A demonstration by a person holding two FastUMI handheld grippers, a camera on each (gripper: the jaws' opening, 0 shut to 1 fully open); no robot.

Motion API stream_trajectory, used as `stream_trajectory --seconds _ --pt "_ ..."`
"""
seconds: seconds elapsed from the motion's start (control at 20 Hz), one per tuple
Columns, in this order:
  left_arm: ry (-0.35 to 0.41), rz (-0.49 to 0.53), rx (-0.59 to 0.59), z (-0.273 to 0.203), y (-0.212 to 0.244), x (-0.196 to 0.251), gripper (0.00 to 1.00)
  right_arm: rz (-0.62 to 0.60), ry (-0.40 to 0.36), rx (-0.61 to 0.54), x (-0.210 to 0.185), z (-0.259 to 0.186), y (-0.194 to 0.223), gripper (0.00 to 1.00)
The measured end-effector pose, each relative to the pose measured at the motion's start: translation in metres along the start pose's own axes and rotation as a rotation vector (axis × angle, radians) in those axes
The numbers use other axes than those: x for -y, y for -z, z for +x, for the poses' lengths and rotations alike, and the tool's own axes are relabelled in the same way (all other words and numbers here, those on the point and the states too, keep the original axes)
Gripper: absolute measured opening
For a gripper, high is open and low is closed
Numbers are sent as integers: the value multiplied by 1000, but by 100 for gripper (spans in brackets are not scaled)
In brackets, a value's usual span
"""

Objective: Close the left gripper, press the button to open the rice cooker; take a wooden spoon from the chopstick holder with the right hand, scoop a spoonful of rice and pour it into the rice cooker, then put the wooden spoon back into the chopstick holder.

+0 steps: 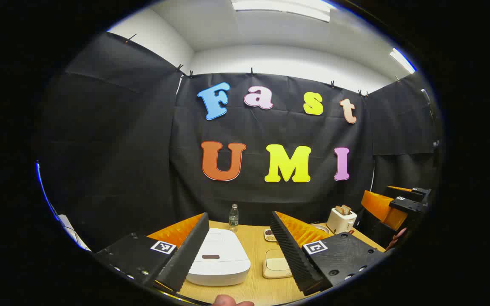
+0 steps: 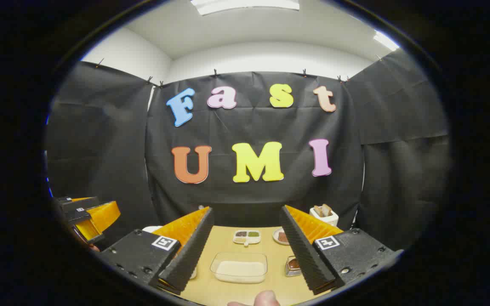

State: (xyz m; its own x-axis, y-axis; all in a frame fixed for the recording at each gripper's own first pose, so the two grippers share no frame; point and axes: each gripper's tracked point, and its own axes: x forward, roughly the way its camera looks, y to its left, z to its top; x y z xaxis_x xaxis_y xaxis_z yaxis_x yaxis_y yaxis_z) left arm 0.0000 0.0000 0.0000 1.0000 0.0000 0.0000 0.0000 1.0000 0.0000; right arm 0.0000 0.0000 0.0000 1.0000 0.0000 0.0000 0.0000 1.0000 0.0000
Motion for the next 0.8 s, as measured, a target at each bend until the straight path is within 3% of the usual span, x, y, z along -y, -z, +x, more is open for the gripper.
stream_trajectory --seconds 0.8 --pt "-39 26 15 5 4 -20 93 6 -5 6 -4 11 4 100"
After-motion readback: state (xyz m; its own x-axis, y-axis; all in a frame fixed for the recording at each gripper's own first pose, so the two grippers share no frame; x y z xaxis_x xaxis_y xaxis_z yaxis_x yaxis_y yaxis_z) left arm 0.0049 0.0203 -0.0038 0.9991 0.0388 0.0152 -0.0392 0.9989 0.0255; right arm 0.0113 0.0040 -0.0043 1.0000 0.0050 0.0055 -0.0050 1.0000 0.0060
